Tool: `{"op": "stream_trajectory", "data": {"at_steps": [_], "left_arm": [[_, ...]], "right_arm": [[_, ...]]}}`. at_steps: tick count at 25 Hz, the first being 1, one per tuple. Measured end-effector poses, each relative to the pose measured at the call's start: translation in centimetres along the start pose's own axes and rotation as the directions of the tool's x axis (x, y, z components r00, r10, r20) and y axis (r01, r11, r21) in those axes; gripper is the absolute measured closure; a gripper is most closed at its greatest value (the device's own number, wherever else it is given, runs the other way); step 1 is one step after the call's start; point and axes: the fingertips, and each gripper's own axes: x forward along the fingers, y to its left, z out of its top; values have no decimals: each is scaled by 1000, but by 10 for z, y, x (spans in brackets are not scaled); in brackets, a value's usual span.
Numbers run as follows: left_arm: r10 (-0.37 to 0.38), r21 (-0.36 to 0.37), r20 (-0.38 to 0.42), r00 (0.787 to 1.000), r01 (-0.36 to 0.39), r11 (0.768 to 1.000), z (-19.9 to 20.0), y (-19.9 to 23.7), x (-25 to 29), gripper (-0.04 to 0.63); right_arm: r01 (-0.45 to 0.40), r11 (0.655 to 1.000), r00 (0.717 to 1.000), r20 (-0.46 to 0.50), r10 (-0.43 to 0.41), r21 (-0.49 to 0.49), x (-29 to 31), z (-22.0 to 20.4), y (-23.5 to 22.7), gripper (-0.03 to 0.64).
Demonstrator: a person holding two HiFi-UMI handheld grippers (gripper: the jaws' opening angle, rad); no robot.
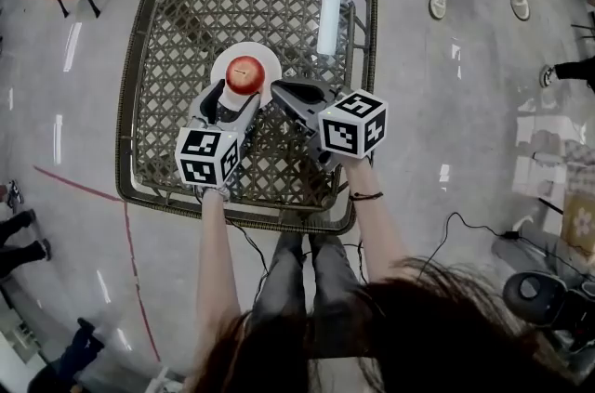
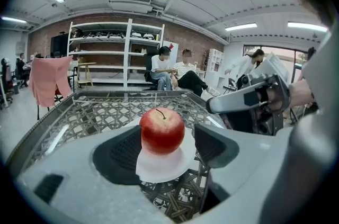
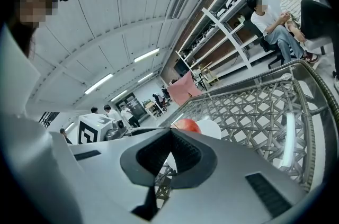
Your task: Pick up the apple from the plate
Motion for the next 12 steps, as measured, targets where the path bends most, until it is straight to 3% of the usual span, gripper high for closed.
{"op": "stream_trajectory", "data": {"at_steps": [12], "left_arm": [[-22, 91, 8, 1000, 21, 996, 5, 5, 21, 198]], "right_arm": [[9, 1000, 1000, 3, -9, 19, -5, -6, -11, 607]]}}
